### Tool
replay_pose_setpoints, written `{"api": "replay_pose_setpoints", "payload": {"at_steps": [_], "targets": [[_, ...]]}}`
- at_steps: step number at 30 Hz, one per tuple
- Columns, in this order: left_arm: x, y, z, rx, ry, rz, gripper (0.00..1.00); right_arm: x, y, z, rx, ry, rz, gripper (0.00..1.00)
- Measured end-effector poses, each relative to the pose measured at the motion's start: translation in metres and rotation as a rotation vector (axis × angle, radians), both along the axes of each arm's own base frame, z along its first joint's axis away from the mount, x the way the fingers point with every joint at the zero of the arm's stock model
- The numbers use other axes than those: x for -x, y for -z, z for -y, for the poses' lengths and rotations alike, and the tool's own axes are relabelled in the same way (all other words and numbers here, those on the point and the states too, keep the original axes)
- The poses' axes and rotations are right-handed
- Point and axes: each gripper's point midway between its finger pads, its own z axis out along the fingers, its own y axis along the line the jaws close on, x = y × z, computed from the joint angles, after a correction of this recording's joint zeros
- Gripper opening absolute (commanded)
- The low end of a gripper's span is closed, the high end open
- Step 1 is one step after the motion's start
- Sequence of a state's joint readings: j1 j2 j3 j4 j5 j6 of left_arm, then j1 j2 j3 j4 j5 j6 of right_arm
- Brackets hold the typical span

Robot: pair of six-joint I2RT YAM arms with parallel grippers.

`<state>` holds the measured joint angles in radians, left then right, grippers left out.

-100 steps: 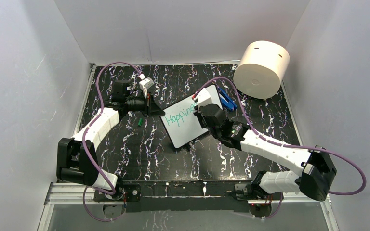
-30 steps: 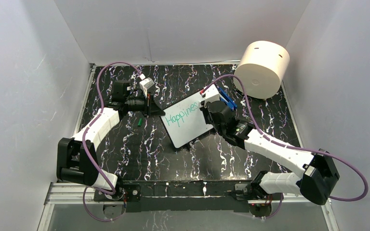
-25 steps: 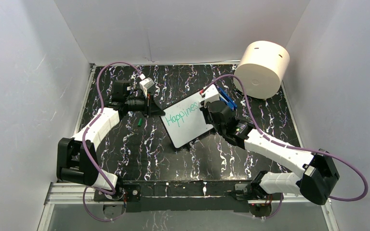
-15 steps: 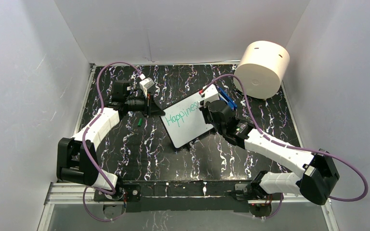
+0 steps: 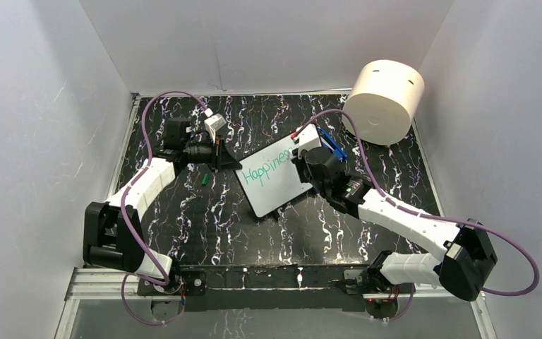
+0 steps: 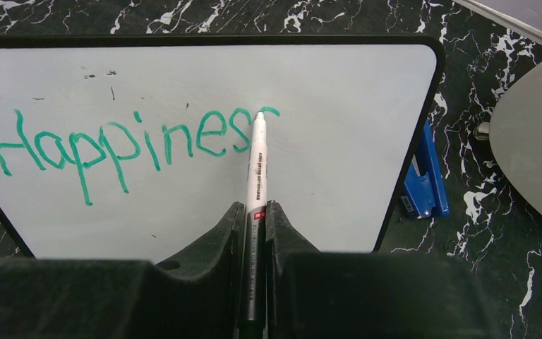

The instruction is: Write a sentence on the whiteboard

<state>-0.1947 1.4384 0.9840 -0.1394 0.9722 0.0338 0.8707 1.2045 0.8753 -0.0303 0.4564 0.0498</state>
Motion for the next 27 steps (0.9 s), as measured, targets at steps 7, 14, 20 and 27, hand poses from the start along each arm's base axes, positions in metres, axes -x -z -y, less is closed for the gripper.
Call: {"api": "replay_pose_setpoints", "payload": {"at_steps": [7, 14, 20, 27], "targets": [[0.0, 0.0, 0.0, -0.001, -0.001, -0.001, 0.0, 0.003, 0.005, 0.002, 0.016, -0.002, -0.019, 0.0], [0.0, 0.0, 0.0, 0.002, 0.002, -0.002, 0.0, 0.003, 0.007, 0.008, 0.036, 0.02, -0.021, 0.0], [0.0, 0.0, 0.0, 0.002, 0.003, -0.002, 0.0, 0.003, 0.011, 0.015, 0.06, 0.043, -0.029, 0.0], [0.0, 0.0, 0.0, 0.002, 0.003, -0.002, 0.0, 0.006, 0.016, 0.017, 0.066, 0.046, -0.05, 0.0]]}}
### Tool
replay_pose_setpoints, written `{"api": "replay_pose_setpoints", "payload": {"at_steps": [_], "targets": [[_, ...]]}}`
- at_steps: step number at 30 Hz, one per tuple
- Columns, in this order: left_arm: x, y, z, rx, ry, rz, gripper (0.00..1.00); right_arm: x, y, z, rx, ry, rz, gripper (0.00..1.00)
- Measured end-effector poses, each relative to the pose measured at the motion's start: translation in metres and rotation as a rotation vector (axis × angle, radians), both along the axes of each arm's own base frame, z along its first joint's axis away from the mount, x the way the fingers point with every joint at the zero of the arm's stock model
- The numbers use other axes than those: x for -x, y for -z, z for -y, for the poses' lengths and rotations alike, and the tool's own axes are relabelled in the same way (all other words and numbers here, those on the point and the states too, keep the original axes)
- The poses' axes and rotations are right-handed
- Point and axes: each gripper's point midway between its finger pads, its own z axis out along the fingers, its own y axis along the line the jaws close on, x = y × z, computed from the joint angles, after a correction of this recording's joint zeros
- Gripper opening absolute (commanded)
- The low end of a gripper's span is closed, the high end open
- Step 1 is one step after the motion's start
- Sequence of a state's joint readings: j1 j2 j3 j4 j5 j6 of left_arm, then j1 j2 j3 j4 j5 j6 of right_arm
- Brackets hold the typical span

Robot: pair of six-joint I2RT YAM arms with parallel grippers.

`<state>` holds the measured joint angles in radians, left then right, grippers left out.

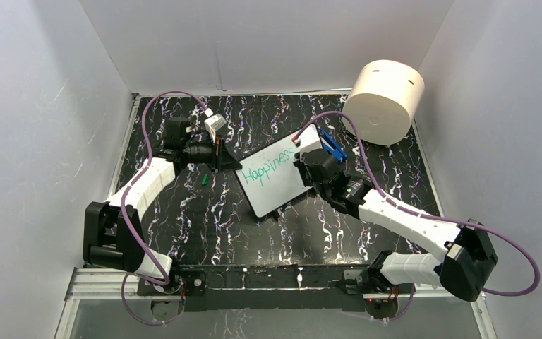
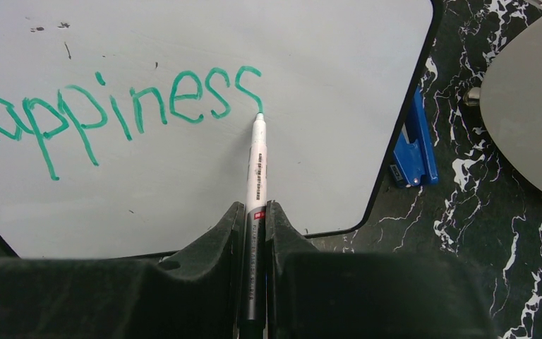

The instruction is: Write a sentence on the whiteboard

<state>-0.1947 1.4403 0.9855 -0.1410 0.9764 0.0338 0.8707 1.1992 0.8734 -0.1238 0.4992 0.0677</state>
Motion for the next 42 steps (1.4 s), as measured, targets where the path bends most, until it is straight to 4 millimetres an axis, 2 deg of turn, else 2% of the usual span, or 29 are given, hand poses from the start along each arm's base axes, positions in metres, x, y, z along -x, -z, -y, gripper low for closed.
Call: {"api": "replay_pose_setpoints", "payload": {"at_steps": [16, 27, 32, 38, 42], "targets": [[0.0, 0.0, 0.0, -0.001, 0.0, -0.004, 0.0, 0.006, 0.0, -0.01, -0.041, -0.048, -0.026, 0.0], [0.0, 0.0, 0.0, 0.0, 0.0, -0.004, 0.0, 0.013, -0.037, -0.003, -0.142, -0.047, 0.054, 0.0], [0.0, 0.0, 0.0, -0.001, 0.0, -0.005, 0.0, 0.014, -0.033, -0.003, -0.138, -0.054, 0.046, 0.0], [0.0, 0.0, 0.0, -0.002, 0.0, -0.007, 0.0, 0.021, -0.012, 0.002, -0.106, -0.063, 0.01, 0.0], [0.0, 0.0, 0.0, -0.005, -0.002, -0.008, 0.0, 0.023, -0.008, 0.004, -0.101, -0.063, 0.001, 0.0]]}}
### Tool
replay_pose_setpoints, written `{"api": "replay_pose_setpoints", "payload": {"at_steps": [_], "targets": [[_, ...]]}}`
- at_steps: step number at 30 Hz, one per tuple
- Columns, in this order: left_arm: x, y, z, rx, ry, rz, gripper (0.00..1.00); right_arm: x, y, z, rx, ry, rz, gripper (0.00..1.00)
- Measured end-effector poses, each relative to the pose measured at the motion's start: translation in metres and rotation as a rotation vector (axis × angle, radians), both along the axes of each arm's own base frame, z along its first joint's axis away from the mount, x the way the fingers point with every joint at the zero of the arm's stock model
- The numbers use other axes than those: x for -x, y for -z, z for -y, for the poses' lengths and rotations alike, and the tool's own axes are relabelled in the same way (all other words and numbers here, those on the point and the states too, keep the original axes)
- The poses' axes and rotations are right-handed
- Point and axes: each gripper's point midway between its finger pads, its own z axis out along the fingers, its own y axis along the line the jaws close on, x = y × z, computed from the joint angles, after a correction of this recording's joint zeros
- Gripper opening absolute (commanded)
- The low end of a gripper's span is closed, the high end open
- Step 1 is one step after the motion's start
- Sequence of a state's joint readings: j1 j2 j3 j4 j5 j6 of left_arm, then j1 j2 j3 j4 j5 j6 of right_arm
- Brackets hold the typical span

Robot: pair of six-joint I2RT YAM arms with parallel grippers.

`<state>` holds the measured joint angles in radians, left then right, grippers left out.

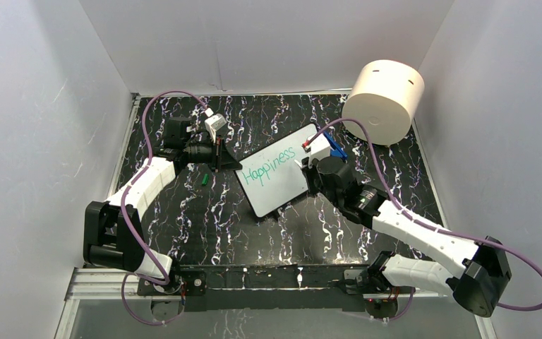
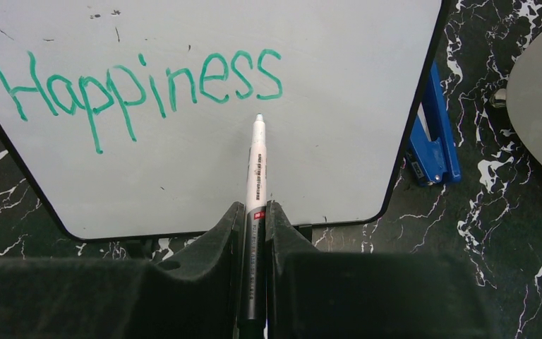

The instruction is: Write a sentence on the whiteboard

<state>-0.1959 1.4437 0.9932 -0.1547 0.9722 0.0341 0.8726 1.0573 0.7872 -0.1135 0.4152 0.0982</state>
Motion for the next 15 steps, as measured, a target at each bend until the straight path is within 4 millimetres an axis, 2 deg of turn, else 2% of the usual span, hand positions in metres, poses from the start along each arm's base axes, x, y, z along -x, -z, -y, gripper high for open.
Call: {"api": "replay_pose_setpoints", "payload": {"at_steps": [8, 15], "targets": [[0.0, 0.0, 0.0, -0.004, -0.002, 0.0, 0.0, 0.007, -0.008, -0.004, -0.022, -0.024, 0.018, 0.0], [0.0, 0.0, 0.0, -0.006, -0.003, 0.0, 0.0, 0.013, 0.005, -0.002, 0.017, -0.024, 0.008, 0.0]]}}
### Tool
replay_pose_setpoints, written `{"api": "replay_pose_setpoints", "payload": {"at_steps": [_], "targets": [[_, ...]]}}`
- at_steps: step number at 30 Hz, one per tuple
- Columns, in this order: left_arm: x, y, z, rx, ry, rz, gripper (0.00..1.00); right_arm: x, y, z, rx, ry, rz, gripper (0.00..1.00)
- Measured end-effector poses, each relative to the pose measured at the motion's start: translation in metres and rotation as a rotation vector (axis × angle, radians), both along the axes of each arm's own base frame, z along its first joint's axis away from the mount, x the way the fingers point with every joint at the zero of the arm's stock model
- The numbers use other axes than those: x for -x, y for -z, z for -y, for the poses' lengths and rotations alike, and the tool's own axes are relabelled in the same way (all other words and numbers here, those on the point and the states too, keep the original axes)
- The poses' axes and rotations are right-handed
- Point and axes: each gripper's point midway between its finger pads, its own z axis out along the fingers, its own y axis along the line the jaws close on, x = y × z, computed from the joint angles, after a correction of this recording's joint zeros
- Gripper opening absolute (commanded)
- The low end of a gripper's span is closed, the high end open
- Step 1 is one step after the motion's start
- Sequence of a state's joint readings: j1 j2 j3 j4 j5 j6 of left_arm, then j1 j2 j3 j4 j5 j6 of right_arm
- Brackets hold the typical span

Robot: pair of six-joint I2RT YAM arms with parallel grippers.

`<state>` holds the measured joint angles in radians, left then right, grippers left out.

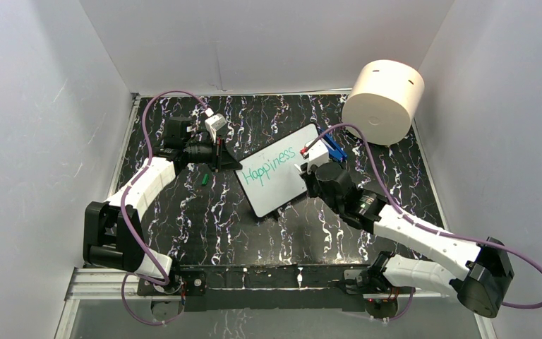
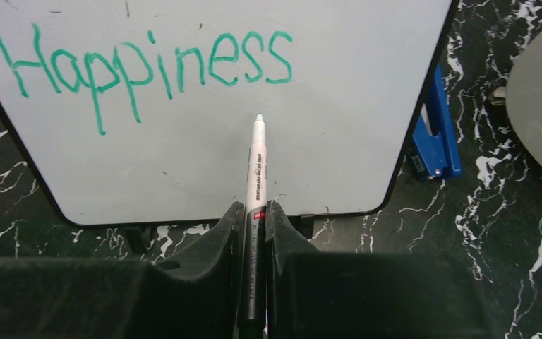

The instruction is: Write a sentence on the whiteboard

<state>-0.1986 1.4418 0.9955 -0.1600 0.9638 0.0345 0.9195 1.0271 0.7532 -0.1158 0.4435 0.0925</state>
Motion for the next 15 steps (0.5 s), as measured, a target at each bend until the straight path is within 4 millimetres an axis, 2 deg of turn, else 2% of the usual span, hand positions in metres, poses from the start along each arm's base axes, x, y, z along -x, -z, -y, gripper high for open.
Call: {"api": "replay_pose_setpoints", "payload": {"at_steps": [7, 15], "targets": [[0.0, 0.0, 0.0, -0.002, 0.0, 0.0, 0.0, -0.01, -0.002, 0.014, 0.054, 0.047, 0.038, 0.0], [0.0, 0.0, 0.001, -0.004, 0.0, 0.002, 0.0, -0.031, -0.01, 0.032, 0.045, 0.101, 0.055, 0.0]]}}
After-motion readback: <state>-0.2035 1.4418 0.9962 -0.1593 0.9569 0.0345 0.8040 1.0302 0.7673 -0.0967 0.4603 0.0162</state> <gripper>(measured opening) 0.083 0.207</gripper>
